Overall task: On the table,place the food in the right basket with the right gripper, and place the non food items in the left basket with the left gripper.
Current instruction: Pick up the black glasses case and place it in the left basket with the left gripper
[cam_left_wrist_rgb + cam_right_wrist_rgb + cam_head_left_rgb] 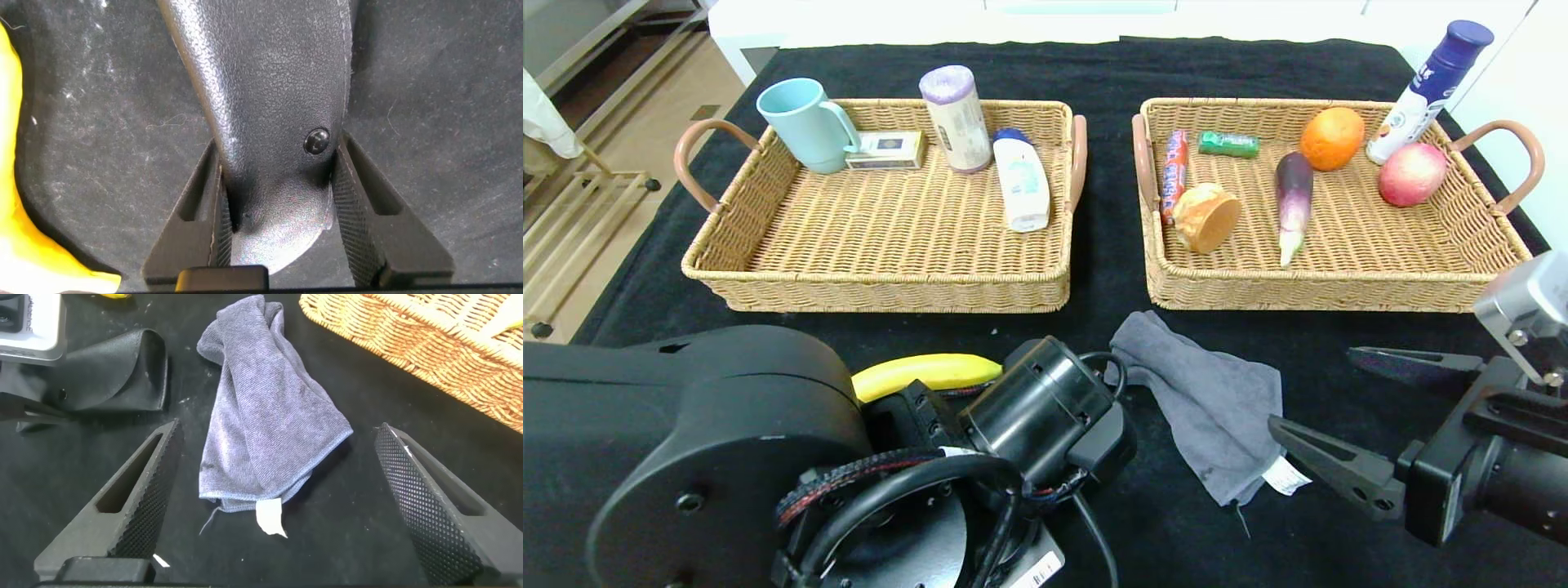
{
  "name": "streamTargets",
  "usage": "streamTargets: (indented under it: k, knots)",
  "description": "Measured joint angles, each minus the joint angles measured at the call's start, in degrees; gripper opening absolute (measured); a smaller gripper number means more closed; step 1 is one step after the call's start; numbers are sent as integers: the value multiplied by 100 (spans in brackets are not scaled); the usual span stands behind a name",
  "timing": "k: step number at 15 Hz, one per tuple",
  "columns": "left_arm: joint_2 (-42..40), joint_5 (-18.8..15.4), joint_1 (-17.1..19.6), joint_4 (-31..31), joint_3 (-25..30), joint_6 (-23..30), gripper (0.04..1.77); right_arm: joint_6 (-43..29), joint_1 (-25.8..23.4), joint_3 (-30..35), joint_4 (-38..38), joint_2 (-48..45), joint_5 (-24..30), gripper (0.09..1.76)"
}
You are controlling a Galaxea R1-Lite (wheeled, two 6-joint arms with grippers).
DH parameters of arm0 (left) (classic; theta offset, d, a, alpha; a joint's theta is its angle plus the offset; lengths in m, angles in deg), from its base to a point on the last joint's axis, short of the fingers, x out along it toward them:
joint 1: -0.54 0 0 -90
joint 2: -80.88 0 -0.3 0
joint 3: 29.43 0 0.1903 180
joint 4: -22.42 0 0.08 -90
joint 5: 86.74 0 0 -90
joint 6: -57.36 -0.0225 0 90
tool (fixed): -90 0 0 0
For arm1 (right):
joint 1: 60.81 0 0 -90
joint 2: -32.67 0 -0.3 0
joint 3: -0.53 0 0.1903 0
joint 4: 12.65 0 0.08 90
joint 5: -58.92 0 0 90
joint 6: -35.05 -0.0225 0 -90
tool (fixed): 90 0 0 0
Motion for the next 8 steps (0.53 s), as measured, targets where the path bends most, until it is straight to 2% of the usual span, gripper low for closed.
streamTargets:
  k: [8]
  knots:
    - [-57, -39, -23, -68, 6, -17, 78, -4, 93, 11, -16, -52, -10, 171]
